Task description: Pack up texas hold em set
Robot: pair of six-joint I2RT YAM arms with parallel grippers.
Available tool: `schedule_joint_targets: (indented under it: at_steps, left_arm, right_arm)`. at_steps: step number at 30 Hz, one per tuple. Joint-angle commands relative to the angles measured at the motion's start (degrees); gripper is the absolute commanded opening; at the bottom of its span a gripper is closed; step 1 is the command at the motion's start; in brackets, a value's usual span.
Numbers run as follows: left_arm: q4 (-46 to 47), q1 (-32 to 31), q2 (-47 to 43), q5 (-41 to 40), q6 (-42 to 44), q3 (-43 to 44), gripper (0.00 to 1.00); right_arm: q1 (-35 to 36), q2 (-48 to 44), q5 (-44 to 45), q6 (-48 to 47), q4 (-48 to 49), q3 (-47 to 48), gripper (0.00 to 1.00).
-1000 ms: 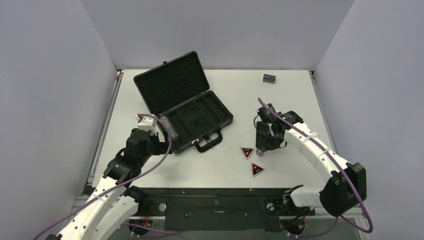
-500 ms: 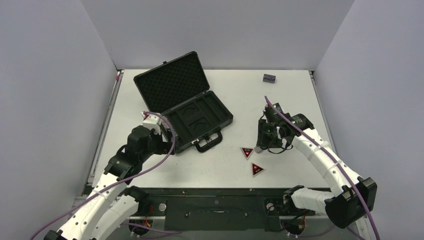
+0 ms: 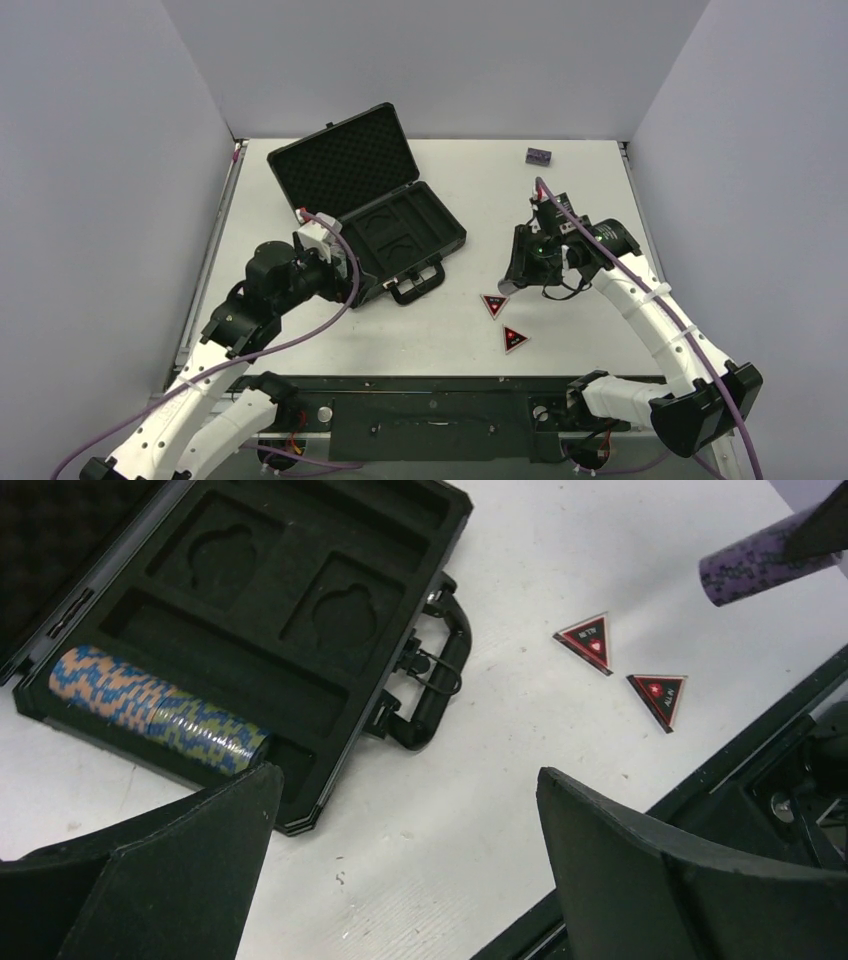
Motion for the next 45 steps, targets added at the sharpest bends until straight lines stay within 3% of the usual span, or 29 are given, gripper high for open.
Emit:
schedule_joint_targets:
  at_steps: [1, 8, 17, 19, 28, 37, 45]
  left_arm:
    - [5.6, -1.8, 1.7, 5.4, 4.5, 4.8, 0.99]
    - [7.2, -8.3, 6.3, 4.2, 10.0, 10.0, 1.0]
    - [12.0, -14.8, 12.0, 11.6, 19.4, 13.2, 1.0]
    - [12.6, -16.8, 12.8, 12.3, 21.7, 13.3, 0.95]
    - [12.1, -23.3, 17.0, 11.2, 31.3, 16.4, 0.91]
    - [9.7, -25.1, 21.9, 13.8, 33.1, 21.9, 0.89]
    - [9.9, -25.6, 23.2, 15.6, 33.2, 20.1, 0.81]
  right_arm:
    - [0.3, -2.6, -4.9, 2.0, 1.0, 3.6, 0.0]
    - [0.3, -3.9, -10.0, 2.9, 0.6, 6.3, 0.0]
    - [0.3, -6.7, -13.3, 3.0, 0.7, 8.2, 0.0]
    - [0.3, -6.6, -16.2, 3.2, 1.4, 8.3, 0.0]
    - [1.0, -4.9, -24.2, 4.0, 3.3, 11.1, 0.0]
    - [4.5, -2.3, -27.0, 5.4, 5.3, 12.4, 0.0]
    - [8.1, -0.7, -27.6, 8.9, 10.2, 12.1, 0.0]
